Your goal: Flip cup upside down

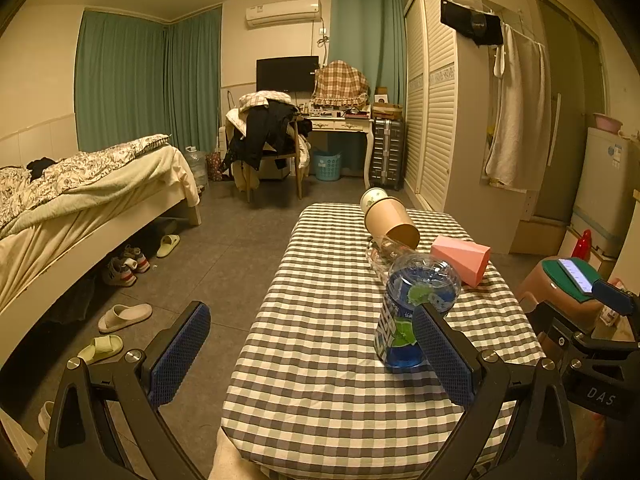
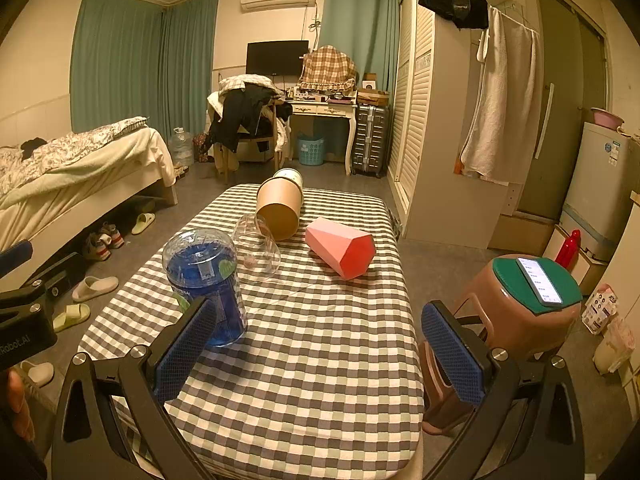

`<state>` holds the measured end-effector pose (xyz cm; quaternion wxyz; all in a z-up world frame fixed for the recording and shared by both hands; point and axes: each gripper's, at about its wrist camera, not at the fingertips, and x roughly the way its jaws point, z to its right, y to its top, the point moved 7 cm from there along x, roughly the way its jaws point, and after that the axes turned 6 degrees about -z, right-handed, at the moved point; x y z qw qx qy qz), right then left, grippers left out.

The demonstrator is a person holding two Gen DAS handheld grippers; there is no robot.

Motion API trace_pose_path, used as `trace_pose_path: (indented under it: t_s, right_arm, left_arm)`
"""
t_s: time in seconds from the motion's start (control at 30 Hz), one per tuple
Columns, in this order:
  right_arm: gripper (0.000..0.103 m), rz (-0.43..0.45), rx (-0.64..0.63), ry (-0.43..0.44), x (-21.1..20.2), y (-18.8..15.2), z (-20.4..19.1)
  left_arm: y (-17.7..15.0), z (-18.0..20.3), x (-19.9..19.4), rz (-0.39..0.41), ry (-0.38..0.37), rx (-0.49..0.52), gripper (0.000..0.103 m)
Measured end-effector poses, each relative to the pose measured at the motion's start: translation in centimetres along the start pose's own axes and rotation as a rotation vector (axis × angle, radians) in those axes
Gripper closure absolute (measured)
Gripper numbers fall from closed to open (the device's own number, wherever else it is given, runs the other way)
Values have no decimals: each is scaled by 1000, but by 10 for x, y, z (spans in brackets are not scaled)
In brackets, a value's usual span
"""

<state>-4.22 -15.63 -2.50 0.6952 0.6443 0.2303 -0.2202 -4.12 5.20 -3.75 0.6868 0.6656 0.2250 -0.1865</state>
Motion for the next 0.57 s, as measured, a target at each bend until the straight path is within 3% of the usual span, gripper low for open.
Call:
trace_pose_path:
  t_s: [0.57]
  right_arm:
    - [0, -8, -6, 0, 3, -3, -4]
  left_arm:
    - [-4, -3, 0, -4, 9, -1, 0]
